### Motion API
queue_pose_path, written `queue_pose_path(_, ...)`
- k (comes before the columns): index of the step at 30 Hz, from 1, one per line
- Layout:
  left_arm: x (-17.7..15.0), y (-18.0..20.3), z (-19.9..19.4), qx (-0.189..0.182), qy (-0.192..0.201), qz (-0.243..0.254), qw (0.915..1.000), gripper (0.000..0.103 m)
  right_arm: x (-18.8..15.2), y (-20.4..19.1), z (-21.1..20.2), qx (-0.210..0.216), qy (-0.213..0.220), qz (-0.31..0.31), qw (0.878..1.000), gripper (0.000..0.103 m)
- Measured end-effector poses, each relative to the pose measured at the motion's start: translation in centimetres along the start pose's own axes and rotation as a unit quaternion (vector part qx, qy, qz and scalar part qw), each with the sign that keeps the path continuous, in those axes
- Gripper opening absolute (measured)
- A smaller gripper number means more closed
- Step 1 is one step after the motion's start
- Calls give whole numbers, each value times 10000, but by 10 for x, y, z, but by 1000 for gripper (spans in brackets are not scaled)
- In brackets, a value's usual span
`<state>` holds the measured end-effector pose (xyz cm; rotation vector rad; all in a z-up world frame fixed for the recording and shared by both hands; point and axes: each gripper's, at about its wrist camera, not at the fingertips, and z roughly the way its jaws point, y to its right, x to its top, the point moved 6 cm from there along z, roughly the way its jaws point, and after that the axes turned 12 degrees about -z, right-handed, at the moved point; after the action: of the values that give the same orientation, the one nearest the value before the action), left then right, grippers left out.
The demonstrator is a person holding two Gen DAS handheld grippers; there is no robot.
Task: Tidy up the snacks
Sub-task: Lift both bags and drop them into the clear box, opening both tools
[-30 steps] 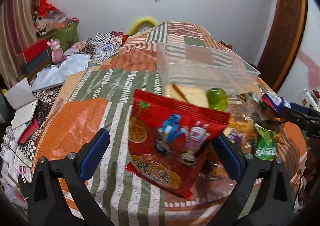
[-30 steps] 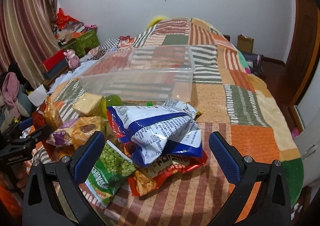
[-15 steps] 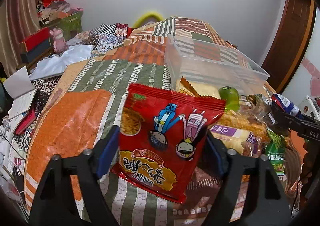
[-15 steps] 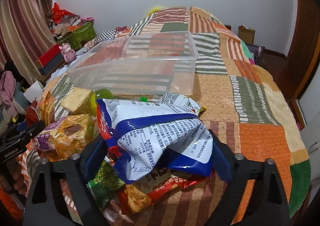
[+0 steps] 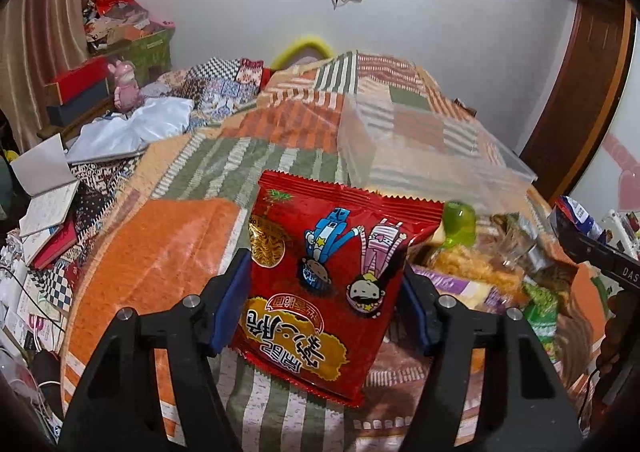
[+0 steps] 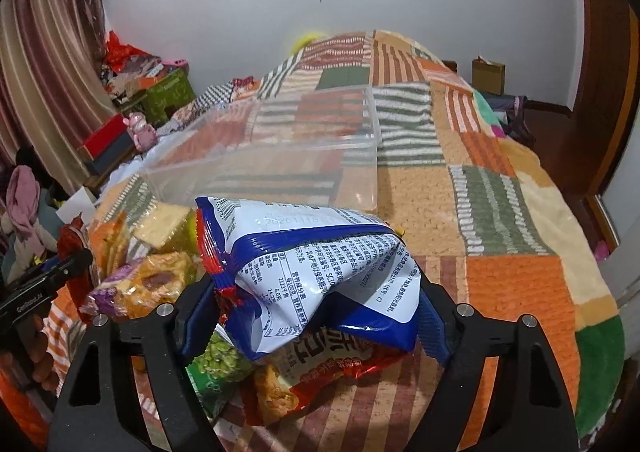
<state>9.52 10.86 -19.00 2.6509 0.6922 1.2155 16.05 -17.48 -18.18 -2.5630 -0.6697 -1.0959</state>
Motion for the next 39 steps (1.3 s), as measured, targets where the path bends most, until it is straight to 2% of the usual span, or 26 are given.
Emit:
queue_pose_path(7, 27, 15, -18, -200, 363, 56, 9991, 66, 20, -2, -18, -5, 330, -93, 9994, 80)
queue_pose_path(13, 62, 46, -28, -440, 712, 316, 9960, 66, 46, 1, -25, -38, 600, -190, 9980, 80)
queue_pose_path(18, 83, 68, -27, -637, 820, 414, 9937, 66, 67, 0, -26, -69, 785, -312, 9964, 80)
queue_pose_path(28, 110, 100, 6, -797, 670, 577, 9929, 66, 106, 2, 2, -49, 920, -324, 9952, 80)
queue_pose_path(34, 125, 111, 43, -854, 359, 548, 9942, 66, 118, 6, 25, -31, 784, -388, 9962, 80)
queue_pose_path(39, 130, 118, 82, -741, 2, 588, 9955, 66, 123, 6, 51, 0, 567, -455, 9974, 80)
